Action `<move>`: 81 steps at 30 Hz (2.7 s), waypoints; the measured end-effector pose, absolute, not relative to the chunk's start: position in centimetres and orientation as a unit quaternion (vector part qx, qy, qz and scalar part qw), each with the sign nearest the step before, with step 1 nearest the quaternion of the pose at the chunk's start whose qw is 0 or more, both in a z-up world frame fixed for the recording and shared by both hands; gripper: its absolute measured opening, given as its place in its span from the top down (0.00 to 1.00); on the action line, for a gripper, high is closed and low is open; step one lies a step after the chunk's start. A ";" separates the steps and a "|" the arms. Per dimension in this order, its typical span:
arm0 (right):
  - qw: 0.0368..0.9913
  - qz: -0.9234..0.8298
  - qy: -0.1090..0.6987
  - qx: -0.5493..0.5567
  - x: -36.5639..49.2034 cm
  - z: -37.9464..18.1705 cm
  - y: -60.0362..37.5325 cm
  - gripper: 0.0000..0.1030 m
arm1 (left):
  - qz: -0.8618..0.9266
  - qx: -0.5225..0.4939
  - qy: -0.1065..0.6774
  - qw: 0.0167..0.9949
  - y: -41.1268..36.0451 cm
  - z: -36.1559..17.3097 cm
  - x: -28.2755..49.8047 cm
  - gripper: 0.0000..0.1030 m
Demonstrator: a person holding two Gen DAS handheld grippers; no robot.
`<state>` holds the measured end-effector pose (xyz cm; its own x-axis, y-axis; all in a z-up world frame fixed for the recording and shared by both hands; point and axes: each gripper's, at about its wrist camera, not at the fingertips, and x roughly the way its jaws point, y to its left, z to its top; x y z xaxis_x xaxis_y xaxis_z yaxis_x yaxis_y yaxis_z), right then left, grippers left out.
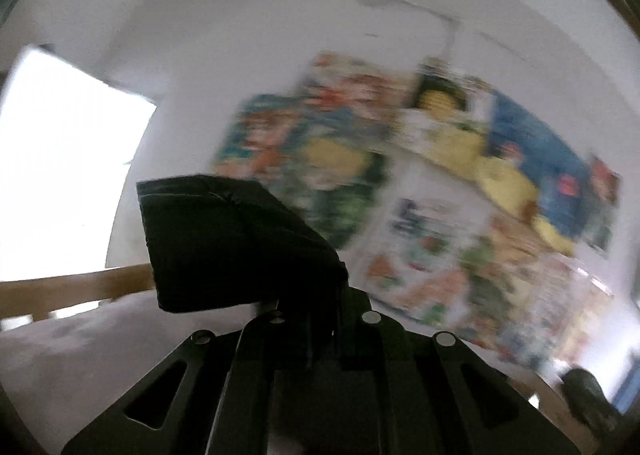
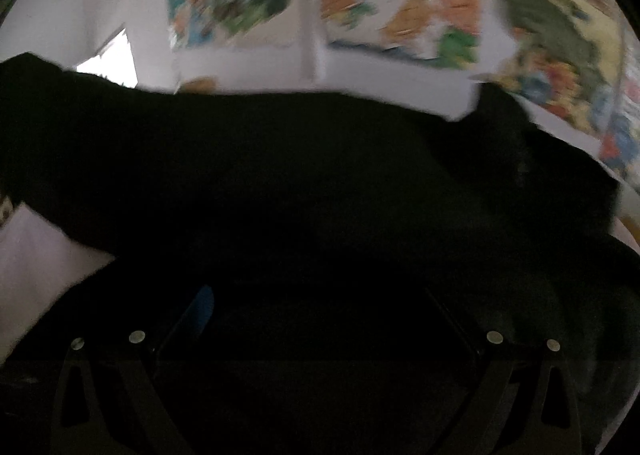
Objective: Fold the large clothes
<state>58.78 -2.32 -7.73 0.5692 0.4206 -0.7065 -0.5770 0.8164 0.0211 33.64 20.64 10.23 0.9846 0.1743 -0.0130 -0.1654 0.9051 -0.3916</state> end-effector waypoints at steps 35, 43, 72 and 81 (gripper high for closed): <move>0.887 0.192 0.374 0.193 56.8 -6.1 -35.3 0.00 | -0.250 0.085 0.273 0.925 -15.5 -3.9 49.7 0.93; 0.838 0.240 0.387 0.301 57.7 -7.9 -36.7 0.00 | -0.317 0.089 0.296 0.897 -15.9 -5.8 49.2 0.38; 0.887 0.155 0.409 0.144 58.5 -5.0 -31.6 0.90 | 0.015 -0.087 0.317 0.944 8.0 0.4 51.2 0.29; 0.940 0.035 0.333 -0.063 57.0 -4.1 -27.2 0.54 | 0.021 0.000 0.333 0.943 8.4 -3.0 56.3 0.29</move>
<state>56.98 -27.22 -4.09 0.7753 0.0234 -0.6311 -0.1072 0.9897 -0.0951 56.29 8.40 -3.01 0.7778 0.0398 -0.6273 -0.0392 0.9991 0.0147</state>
